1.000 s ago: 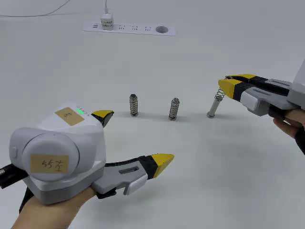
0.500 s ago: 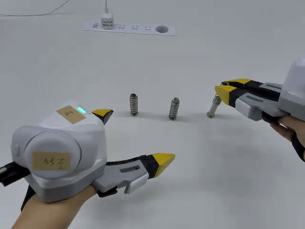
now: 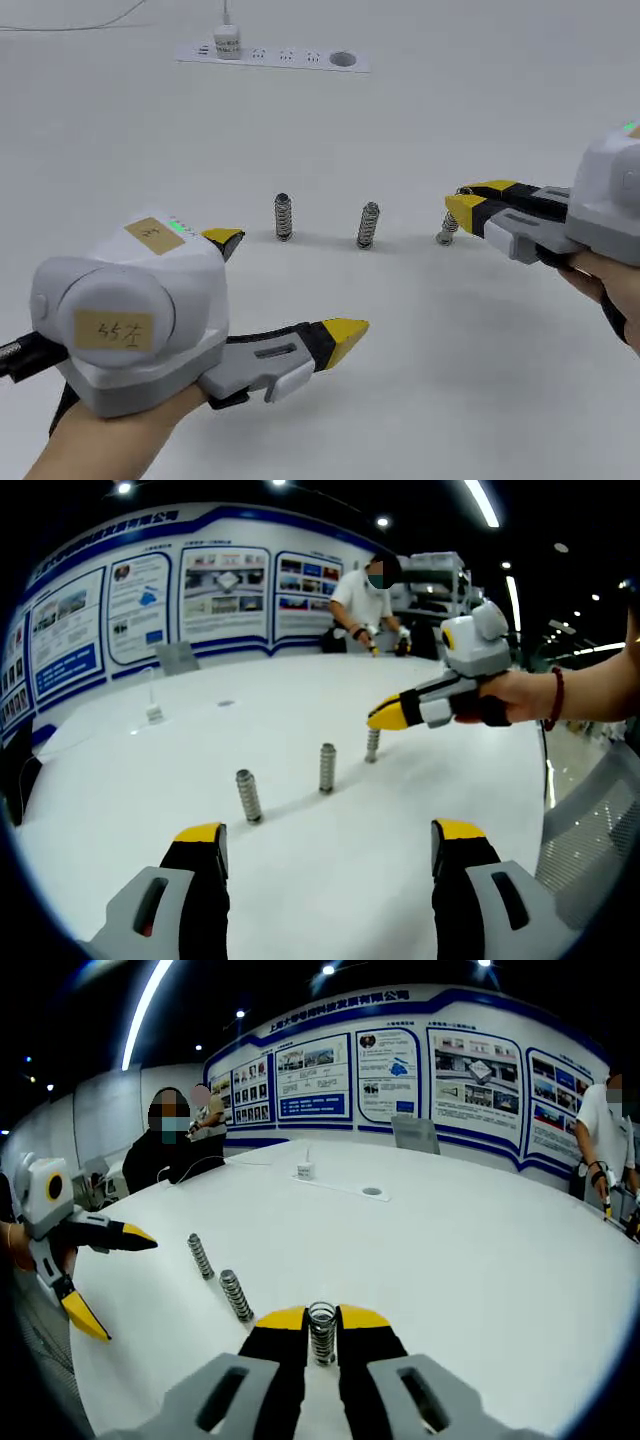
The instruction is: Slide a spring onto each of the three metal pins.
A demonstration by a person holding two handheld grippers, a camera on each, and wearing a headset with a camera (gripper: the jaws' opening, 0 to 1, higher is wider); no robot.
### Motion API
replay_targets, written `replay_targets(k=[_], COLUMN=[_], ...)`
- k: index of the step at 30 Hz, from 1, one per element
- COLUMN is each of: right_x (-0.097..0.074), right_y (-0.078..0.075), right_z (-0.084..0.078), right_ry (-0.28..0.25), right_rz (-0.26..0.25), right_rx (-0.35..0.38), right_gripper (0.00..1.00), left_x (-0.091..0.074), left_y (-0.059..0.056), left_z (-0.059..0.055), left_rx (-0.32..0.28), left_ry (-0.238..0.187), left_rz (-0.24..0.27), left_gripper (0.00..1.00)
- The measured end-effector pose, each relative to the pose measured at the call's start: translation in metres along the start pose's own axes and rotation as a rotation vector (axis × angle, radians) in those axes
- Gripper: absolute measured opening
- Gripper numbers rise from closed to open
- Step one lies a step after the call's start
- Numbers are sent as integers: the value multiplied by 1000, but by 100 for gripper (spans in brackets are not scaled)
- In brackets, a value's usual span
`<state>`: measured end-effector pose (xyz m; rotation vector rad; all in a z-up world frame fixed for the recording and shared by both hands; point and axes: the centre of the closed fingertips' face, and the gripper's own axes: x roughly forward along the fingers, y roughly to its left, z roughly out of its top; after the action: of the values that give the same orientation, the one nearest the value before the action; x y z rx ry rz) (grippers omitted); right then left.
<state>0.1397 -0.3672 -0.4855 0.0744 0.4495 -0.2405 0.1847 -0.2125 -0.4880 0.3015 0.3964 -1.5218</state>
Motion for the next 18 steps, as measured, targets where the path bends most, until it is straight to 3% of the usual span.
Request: replay_targets(k=[18], right_x=[7], right_y=[0], right_z=[-12], right_ry=[34], right_rz=[-2], right_rx=[39], right_gripper=[12], left_x=[0], left_y=[2], left_z=[-2], left_rx=[3], left_ry=[9], left_rz=[2], left_gripper=[83])
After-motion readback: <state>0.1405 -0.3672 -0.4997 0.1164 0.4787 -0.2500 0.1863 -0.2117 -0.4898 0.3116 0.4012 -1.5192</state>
